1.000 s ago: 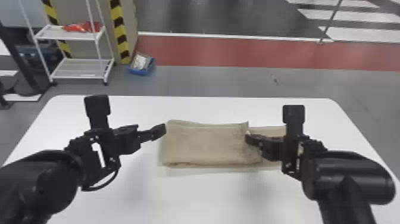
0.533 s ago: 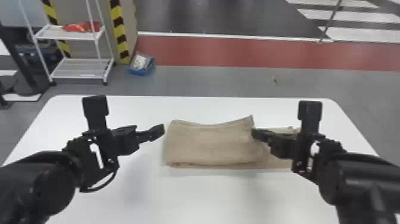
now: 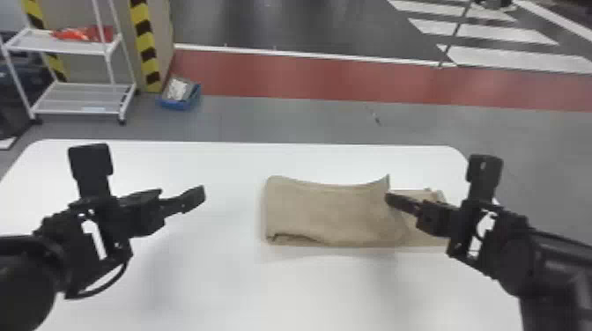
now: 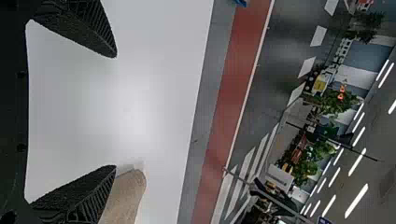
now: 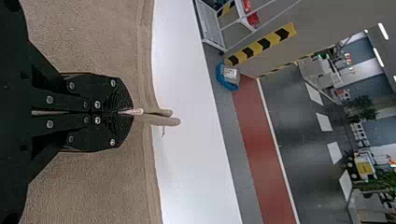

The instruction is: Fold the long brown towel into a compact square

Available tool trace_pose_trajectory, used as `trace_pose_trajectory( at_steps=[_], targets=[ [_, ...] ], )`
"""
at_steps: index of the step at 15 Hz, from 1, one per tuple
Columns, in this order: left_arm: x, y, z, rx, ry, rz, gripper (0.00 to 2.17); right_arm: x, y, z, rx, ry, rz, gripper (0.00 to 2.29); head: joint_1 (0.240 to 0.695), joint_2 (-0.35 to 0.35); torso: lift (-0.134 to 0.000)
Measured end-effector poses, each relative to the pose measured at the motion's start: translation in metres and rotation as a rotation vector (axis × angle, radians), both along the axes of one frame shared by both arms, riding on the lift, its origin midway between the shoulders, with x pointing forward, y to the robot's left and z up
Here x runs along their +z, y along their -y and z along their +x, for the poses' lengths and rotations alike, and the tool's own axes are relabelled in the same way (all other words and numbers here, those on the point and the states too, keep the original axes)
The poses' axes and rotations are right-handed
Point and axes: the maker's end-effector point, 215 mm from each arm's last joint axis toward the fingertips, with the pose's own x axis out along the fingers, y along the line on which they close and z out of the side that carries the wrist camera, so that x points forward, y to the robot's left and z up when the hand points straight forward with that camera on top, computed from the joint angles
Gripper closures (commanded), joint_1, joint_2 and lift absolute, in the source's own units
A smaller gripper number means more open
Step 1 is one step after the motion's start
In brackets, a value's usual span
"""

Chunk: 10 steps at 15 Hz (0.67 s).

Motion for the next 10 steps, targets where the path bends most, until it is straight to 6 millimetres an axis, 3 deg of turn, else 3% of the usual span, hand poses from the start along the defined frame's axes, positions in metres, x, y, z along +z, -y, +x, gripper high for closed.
trace_pose_trajectory(
  at_steps=[2, 4, 6, 8, 9, 10],
  targets=[
    [-0.001, 0.003, -0.001, -0.001, -0.003, 0.003, 0.03, 0.003, -0.014, 0.001, 0.027, 0.023, -0.001, 1.17, 0.695, -0.153, -0.124],
    [-0.004, 0.002, -0.003, -0.001, -0.011, 0.005, 0.03, 0.03, -0.011, 0.002, 0.023, 0.079, 0.017, 1.17, 0.695, -0.15, -0.124],
    [-0.006, -0.001, -0.004, 0.002, -0.014, 0.007, 0.03, 0.058, 0.02, -0.005, -0.018, 0.133, 0.044, 1.17, 0.695, -0.169, -0.124],
    [-0.006, -0.002, -0.005, 0.001, -0.015, 0.007, 0.03, 0.076, 0.074, -0.017, -0.093, 0.17, 0.061, 1.17, 0.695, -0.21, -0.124],
    [-0.006, -0.002, -0.005, 0.0, -0.015, 0.007, 0.03, 0.07, 0.097, -0.021, -0.119, 0.16, 0.064, 1.17, 0.695, -0.256, -0.124],
    [-0.006, -0.003, -0.005, 0.0, -0.015, 0.008, 0.03, 0.061, 0.108, -0.021, -0.122, 0.142, 0.064, 1.17, 0.695, -0.265, -0.124]
  ],
)
